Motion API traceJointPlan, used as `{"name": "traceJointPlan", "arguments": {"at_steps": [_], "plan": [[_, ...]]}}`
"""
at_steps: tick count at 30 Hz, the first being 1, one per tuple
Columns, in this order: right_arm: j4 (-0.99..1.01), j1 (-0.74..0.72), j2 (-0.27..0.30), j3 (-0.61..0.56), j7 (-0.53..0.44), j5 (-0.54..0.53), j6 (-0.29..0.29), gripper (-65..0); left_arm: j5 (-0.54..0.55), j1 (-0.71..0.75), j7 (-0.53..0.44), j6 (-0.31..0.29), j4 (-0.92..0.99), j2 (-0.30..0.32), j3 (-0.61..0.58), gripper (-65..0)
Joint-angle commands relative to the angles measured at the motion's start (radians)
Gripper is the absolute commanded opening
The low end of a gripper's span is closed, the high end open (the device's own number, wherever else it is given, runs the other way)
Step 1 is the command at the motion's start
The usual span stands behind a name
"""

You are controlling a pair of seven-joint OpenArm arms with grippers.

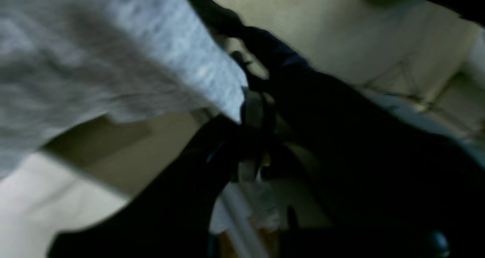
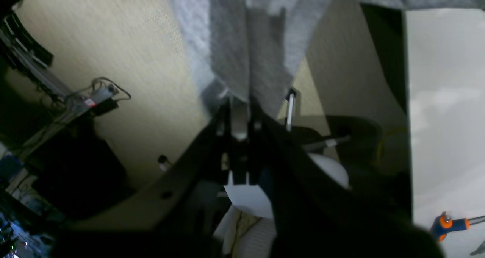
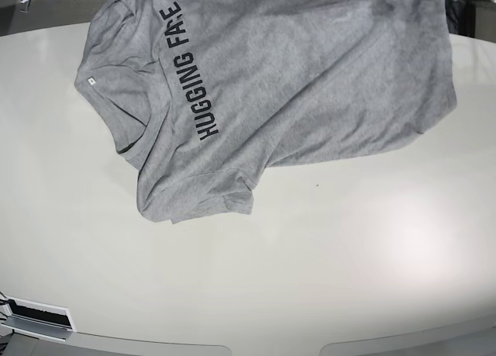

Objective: Layout the t-shirt on the table in an organized manner, then fold the t-shirt properly
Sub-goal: 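Grasp the shirt edges with both grippers and lift the shirt up, then swing the lifted shirt and lay it down flat with both grippers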

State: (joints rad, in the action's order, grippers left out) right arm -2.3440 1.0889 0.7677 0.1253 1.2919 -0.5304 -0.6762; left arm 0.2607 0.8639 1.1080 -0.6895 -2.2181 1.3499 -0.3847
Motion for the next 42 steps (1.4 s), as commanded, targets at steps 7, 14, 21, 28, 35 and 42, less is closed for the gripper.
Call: {"name": "traceJointPlan", "arguments": {"at_steps": [7, 14, 21, 28, 35, 42], "plan": [[-0.012, -0.056, 0.011, 0.006, -0.194, 0.226, 0.068, -65.0, -0.228, 0.0, -0.169, 0.114, -0.111, 0.016, 0.138, -65.0], [-0.012, -0.231, 0.011, 0.006, -0.365, 0.251, 0.172, -65.0, -0.381, 0.0, -0.232, 0.377, -0.111, 0.01, 0.401, -65.0], [-0.012, -0.433, 0.011, 0.006, -0.505, 0.19, 0.11, -65.0, -0.394, 0.0, -0.386, 0.508, -0.111, 0.01, 0.615, -65.0], [0.008, -0.647, 0.002, 0.005, -0.566, 0.049, 0.103, -65.0, -0.28, -0.116, -0.474, 0.534, -0.073, 0.01, 0.637, -65.0], [0.199, -0.784, -0.027, -0.009, -0.53, -0.126, 0.046, -65.0, -0.073, -0.301, -0.555, 0.455, 0.072, -0.074, 0.636, -65.0], [0.213, -0.806, -0.055, -0.113, -0.437, -0.145, -0.022, -65.0, 0.087, -0.316, -0.555, 0.163, 0.105, -0.109, 0.636, -65.0]]}}
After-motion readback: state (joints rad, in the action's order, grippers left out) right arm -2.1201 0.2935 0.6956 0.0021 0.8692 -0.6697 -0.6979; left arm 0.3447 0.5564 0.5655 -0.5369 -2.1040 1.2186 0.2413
